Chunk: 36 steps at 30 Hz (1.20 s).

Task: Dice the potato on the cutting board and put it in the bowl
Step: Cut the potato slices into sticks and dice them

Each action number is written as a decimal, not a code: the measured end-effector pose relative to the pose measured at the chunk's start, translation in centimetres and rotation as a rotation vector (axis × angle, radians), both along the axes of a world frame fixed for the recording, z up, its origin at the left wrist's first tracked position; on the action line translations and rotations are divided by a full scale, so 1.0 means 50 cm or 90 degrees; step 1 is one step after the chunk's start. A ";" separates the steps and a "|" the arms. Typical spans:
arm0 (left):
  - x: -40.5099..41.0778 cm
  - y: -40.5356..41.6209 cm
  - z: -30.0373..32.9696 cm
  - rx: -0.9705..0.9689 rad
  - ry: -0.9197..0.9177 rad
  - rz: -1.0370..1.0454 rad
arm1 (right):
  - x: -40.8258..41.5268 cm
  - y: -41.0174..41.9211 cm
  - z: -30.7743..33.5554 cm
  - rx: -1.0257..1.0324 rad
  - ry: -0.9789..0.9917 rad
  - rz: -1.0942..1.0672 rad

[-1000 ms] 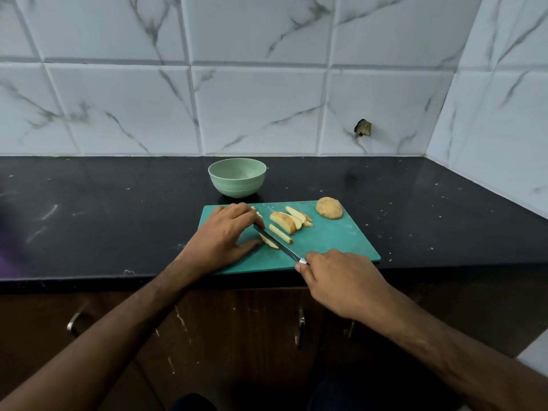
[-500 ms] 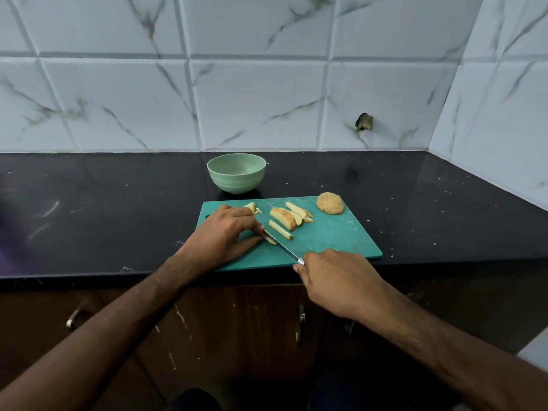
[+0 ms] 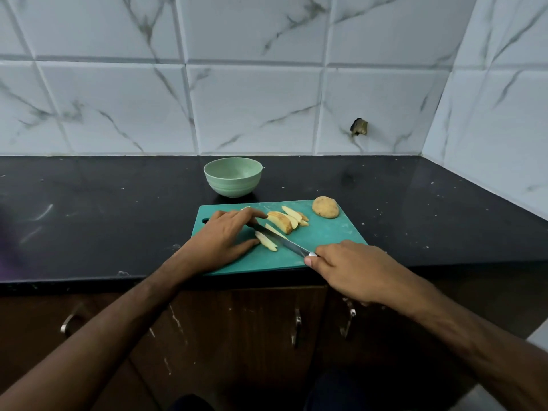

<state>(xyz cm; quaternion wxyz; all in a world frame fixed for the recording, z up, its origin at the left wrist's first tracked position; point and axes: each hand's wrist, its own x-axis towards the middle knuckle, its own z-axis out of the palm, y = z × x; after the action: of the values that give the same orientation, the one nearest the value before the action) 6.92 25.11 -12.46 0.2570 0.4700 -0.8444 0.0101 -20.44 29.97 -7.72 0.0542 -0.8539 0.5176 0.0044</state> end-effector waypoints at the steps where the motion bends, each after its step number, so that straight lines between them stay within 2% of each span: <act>1: 0.001 0.000 0.000 -0.001 0.000 0.007 | -0.002 0.002 0.000 -0.005 0.009 0.000; 10: 0.000 0.006 -0.001 -0.013 0.004 0.044 | -0.012 0.008 -0.005 -0.031 0.011 -0.011; 15: 0.003 0.004 -0.006 -0.045 0.004 0.076 | -0.029 0.020 0.014 0.004 -0.015 -0.008; 20: 0.007 0.005 -0.011 -0.069 0.000 0.132 | -0.014 0.036 -0.002 0.016 0.030 0.029; 25: 0.008 0.006 -0.011 -0.061 0.006 0.141 | -0.010 0.011 -0.021 -0.043 0.018 -0.041; 32: 0.015 0.003 -0.008 0.001 0.074 0.129 | -0.001 -0.006 -0.028 -0.045 -0.010 -0.075; 36: 0.019 0.005 -0.005 0.006 0.042 0.116 | 0.011 -0.002 -0.029 -0.068 -0.030 -0.069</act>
<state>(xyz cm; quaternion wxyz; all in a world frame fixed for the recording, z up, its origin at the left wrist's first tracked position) 7.86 25.33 -12.72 0.2806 0.5458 -0.7894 0.0142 -19.87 29.87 -9.15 0.0212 -0.8262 0.5610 -0.0463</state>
